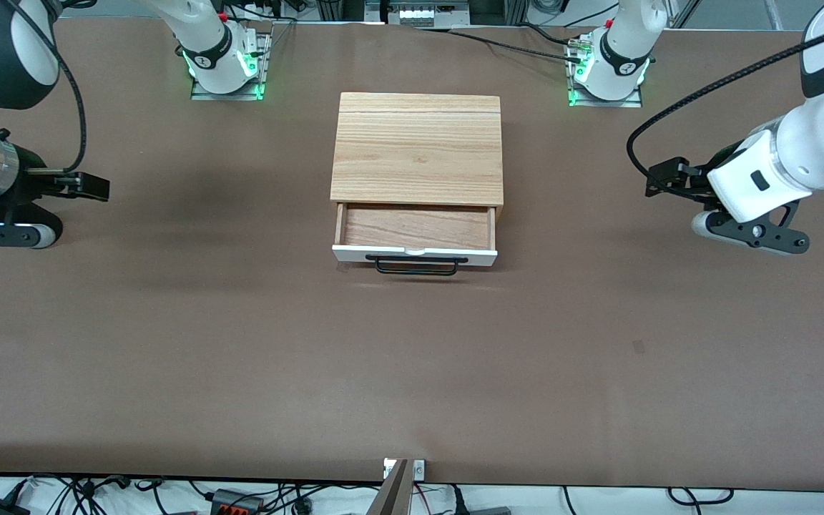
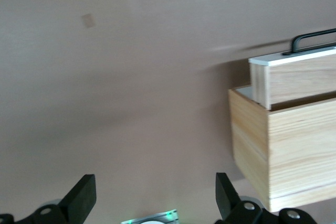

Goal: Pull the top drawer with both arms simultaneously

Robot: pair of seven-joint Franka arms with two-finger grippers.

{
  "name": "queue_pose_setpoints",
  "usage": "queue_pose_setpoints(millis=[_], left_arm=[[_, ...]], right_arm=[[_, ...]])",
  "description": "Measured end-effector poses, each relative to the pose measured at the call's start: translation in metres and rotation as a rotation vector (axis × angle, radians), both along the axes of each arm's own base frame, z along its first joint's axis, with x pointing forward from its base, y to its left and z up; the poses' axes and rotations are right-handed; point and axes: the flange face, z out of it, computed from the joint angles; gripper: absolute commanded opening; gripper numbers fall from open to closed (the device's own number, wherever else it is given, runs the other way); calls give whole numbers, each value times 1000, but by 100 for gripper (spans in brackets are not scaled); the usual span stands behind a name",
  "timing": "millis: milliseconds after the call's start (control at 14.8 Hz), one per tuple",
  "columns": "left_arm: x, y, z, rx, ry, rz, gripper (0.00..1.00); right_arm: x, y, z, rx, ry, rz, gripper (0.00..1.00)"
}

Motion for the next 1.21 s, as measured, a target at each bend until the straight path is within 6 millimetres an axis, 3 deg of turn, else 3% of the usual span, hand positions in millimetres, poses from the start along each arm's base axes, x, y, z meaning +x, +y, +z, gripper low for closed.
queue_pose_setpoints(millis=[270, 472, 674, 944, 1213], left_arm=[[-19, -2, -3, 29, -16, 7, 100], [-45, -4, -8, 41, -59, 9, 100], [-69, -3, -16, 54, -76, 14, 100], [-96, -3, -23, 65, -114, 18, 100], [-103, -8, -23, 68, -126, 23, 100]], right_arm=[[2, -7, -10, 27, 14, -17, 100], [2, -39, -17, 103, -49, -54, 100], [-19, -62, -26, 144, -139, -62, 100], [-45, -73, -5, 129, -194, -42, 100], [-56, -73, 14, 127, -224, -34, 100]])
